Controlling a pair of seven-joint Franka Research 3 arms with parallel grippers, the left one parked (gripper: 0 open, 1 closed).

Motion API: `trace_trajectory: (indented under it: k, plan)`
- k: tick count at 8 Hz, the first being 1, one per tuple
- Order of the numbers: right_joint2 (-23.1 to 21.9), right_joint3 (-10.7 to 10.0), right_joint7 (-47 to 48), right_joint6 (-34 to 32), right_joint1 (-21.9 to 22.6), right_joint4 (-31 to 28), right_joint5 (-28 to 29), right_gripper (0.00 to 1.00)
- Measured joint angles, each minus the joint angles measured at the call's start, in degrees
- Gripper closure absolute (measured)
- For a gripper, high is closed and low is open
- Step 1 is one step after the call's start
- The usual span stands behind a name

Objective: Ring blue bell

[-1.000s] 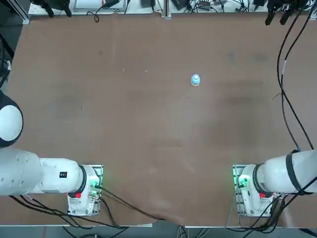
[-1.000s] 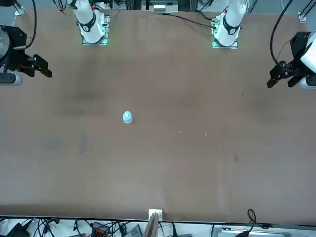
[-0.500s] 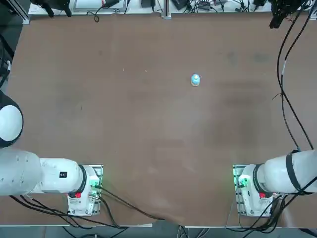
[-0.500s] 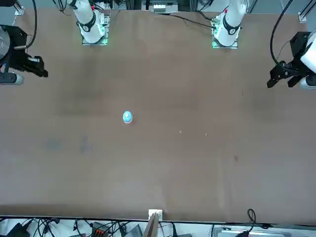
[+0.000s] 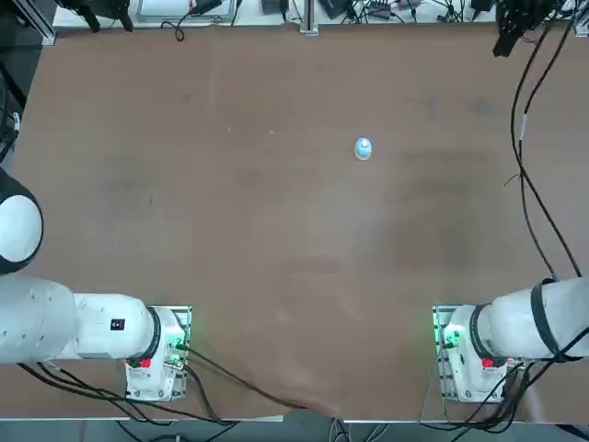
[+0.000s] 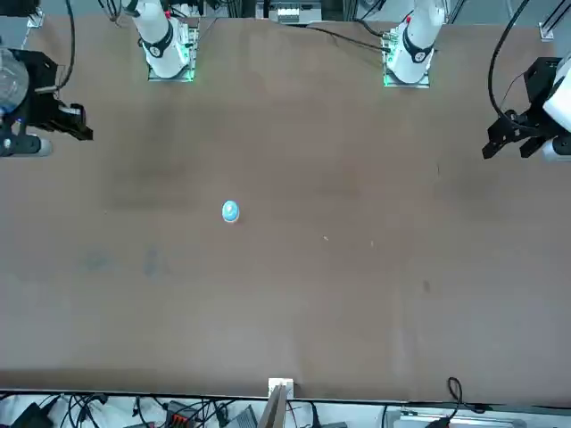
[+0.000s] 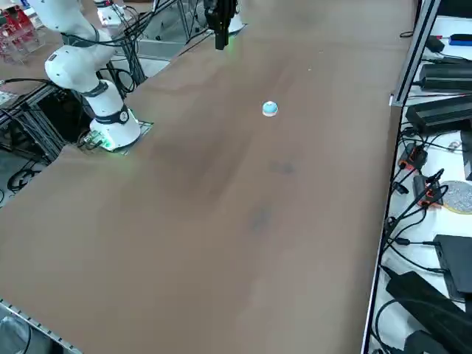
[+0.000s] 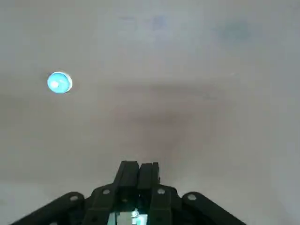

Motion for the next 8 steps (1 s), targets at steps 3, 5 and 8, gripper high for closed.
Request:
trace_trajectory:
  k: [3, 5, 8]
  plan:
    - [4.3, 0.5, 10.5, 2.8, 6.1, -1.0, 3.9, 0.99]
    - [5.3, 0.6, 15.4, 9.3, 9.1, -4.5, 5.2, 0.99]
    - [5.6, 0.6, 22.8, 22.1, 14.5, -12.4, 5.3, 0.99]
